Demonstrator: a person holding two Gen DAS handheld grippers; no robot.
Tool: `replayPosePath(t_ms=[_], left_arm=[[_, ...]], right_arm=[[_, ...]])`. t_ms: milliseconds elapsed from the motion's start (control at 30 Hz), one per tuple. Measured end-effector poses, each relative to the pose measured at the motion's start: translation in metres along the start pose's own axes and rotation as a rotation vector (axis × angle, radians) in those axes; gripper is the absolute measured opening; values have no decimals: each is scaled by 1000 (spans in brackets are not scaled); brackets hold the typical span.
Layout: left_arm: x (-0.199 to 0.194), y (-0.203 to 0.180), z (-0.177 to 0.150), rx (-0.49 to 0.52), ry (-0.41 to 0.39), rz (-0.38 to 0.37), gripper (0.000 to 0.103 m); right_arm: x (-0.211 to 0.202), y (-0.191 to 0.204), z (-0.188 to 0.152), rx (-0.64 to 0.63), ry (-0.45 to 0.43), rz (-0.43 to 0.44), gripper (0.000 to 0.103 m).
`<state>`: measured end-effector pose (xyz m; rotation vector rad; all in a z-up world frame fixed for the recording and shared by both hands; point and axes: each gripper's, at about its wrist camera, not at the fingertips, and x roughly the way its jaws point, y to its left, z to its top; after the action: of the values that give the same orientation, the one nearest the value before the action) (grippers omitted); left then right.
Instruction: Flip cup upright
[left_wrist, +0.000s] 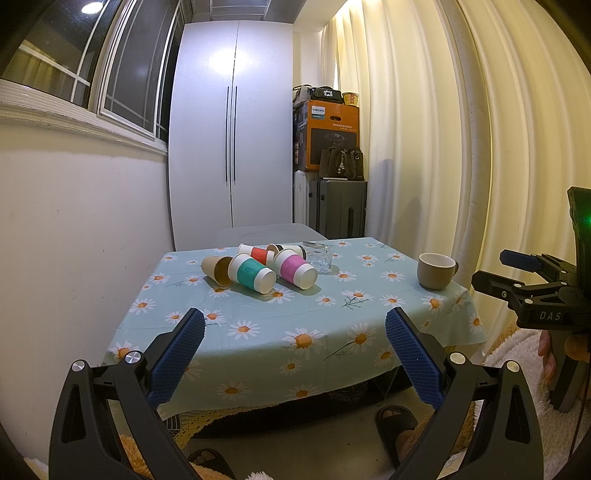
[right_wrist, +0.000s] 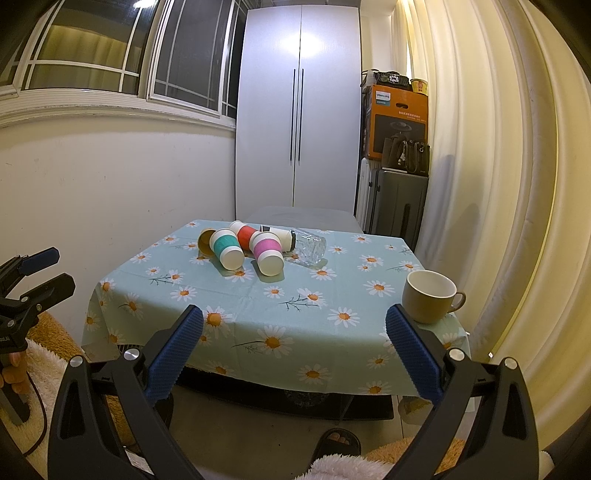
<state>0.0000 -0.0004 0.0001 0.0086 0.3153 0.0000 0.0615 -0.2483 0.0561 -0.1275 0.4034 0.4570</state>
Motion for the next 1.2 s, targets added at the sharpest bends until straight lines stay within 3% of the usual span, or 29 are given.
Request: replayPosePath(t_ms=[1200], left_arm=[[-1,-3,0,3,0,-5,96]], right_arm=[[2,5,-1,-4,3,7,98]])
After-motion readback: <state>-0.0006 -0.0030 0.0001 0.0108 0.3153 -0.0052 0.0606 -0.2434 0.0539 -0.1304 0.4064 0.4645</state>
